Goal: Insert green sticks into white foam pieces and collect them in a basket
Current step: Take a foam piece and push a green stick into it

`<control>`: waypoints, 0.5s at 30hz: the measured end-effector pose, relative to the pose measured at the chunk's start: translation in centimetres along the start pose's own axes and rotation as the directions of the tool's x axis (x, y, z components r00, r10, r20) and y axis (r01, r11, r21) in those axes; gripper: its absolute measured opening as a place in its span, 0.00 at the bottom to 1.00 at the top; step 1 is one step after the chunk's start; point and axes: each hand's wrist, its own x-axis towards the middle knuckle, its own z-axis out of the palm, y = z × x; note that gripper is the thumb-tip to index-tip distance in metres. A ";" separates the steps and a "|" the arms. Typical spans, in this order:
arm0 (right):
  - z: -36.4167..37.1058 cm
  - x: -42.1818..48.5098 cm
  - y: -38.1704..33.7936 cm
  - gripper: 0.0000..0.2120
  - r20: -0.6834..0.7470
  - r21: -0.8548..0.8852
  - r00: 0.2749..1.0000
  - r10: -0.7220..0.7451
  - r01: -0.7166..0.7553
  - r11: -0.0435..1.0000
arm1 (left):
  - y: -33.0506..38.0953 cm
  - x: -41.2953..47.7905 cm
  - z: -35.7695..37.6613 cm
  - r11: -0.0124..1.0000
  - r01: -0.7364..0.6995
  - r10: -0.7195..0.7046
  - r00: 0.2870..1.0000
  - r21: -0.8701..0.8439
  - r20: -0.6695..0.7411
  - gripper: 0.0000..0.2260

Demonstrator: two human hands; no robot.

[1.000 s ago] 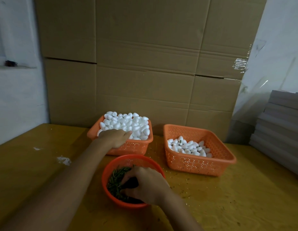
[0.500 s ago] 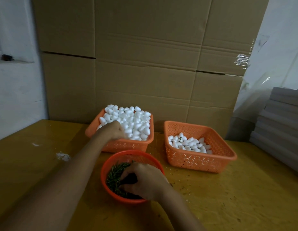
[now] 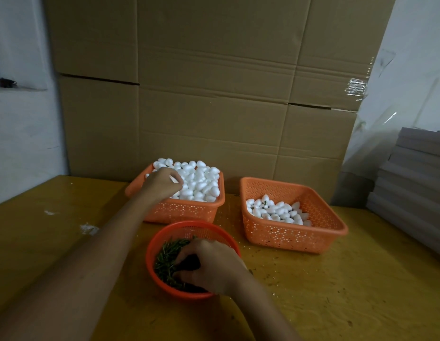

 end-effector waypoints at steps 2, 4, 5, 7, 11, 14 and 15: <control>0.0 0.0 0.0 0.12 0.003 0.000 1.000 -0.002 0.002 1.000 | 0.0 -0.1 -0.1 0.987 -0.001 -0.014 0.996 -0.161 -0.092 0.10; 0.0 0.0 0.0 0.12 0.001 0.000 1.000 -0.001 0.001 1.000 | 0.3 -0.3 -0.2 0.947 -0.064 0.005 0.983 -0.315 -0.184 0.15; 0.0 0.1 0.0 0.12 -0.001 0.000 1.000 0.000 0.000 1.000 | 0.4 -0.5 -0.3 0.923 -0.100 0.016 0.975 -0.370 -0.223 0.18; 0.0 0.1 0.0 0.12 0.002 0.000 1.000 -0.001 0.001 1.000 | 0.6 -1.1 0.1 0.875 -0.135 0.017 0.968 -0.465 -0.249 0.22; 0.1 0.2 -0.1 0.13 -0.001 0.000 1.000 -0.010 0.010 1.000 | 0.6 -2.0 1.1 0.701 -0.068 0.004 0.996 -0.709 -0.091 0.27; 0.1 0.2 -0.1 0.13 -0.001 -0.007 1.000 -0.014 0.014 1.000 | 0.5 -2.7 1.6 0.485 -0.004 0.084 0.996 -0.874 0.042 0.25; 0.2 0.2 -0.1 0.13 -0.001 -0.010 1.000 -0.018 0.018 1.000 | 0.5 -3.0 1.8 0.413 0.014 0.112 0.991 -0.911 0.066 0.23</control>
